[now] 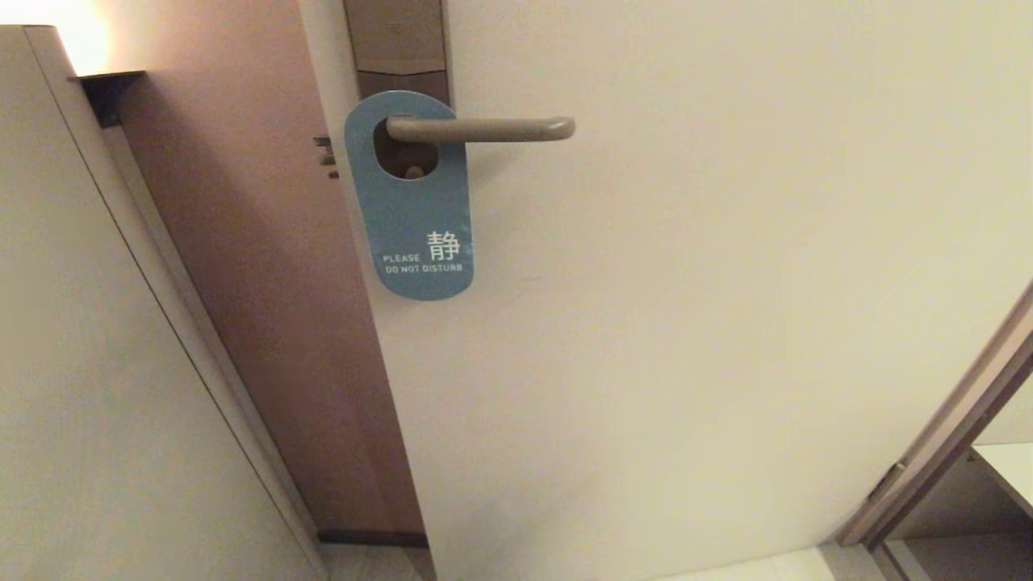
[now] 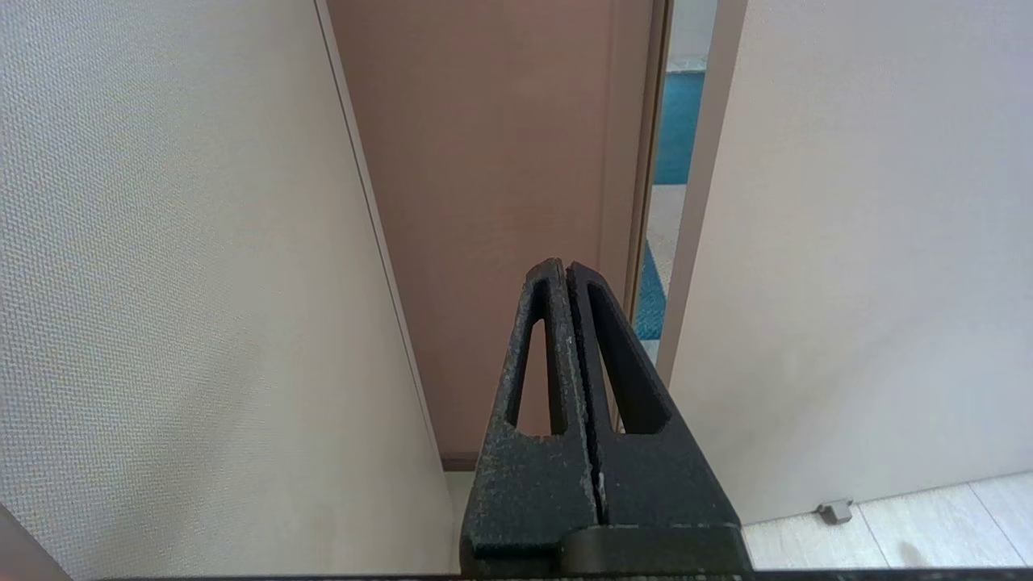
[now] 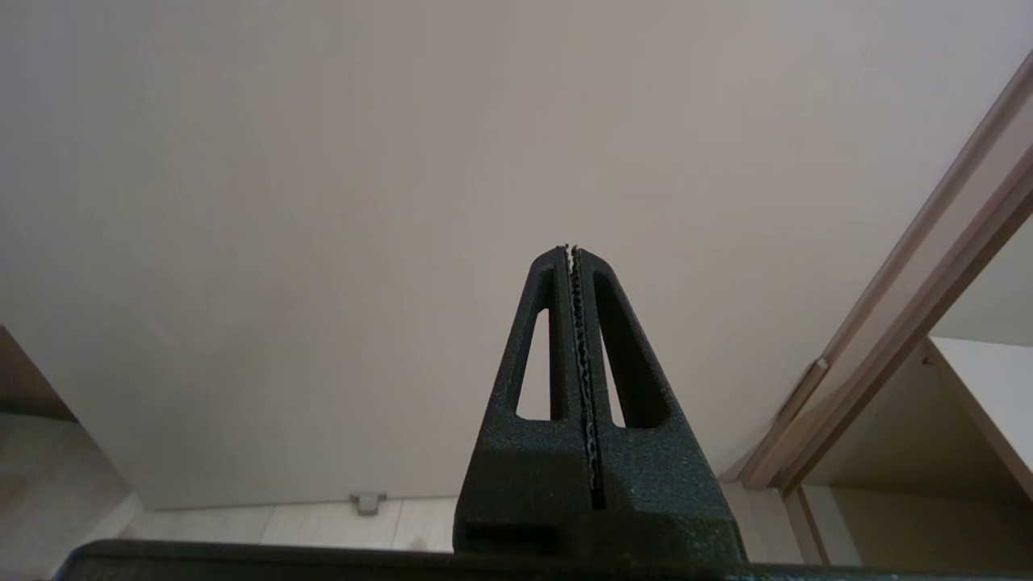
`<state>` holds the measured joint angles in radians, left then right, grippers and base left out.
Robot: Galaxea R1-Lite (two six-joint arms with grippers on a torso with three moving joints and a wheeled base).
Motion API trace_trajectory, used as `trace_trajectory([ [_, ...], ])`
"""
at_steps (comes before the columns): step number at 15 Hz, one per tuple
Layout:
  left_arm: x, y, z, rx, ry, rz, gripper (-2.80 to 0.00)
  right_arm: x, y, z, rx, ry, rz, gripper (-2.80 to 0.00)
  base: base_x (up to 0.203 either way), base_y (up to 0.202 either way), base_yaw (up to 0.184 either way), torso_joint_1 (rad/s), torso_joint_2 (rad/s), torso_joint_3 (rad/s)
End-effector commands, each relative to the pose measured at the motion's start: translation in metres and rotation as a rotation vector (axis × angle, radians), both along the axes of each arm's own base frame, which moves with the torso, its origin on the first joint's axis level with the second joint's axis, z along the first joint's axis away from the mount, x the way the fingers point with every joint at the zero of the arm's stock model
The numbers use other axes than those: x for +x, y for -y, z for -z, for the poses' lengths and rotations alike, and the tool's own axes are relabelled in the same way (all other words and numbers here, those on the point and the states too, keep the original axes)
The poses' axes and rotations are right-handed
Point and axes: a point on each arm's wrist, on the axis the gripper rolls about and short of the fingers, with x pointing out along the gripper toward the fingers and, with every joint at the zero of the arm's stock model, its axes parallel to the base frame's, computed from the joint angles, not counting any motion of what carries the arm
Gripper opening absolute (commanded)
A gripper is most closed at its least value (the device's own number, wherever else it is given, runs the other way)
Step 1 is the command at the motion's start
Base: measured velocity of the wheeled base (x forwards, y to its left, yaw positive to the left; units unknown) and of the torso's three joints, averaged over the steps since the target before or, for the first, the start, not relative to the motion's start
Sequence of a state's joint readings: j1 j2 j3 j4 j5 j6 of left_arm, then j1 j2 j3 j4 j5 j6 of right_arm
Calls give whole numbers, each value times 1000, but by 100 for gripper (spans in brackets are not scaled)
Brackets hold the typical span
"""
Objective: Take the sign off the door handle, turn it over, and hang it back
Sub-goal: Take down the sign
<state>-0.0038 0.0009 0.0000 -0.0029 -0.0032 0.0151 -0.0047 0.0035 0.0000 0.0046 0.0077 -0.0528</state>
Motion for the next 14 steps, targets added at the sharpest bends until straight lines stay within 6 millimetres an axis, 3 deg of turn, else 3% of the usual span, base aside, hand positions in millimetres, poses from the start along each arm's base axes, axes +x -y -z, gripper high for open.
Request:
trace_trajectory([
  [1,0,0,0,0,0,1,-280,0,0,0,-1,3,0,-280,0,0,0,0,0,0],
  [14,0,0,0,25,1,5,-280,0,0,0,-1,3,0,-280,0,0,0,0,0,0],
])
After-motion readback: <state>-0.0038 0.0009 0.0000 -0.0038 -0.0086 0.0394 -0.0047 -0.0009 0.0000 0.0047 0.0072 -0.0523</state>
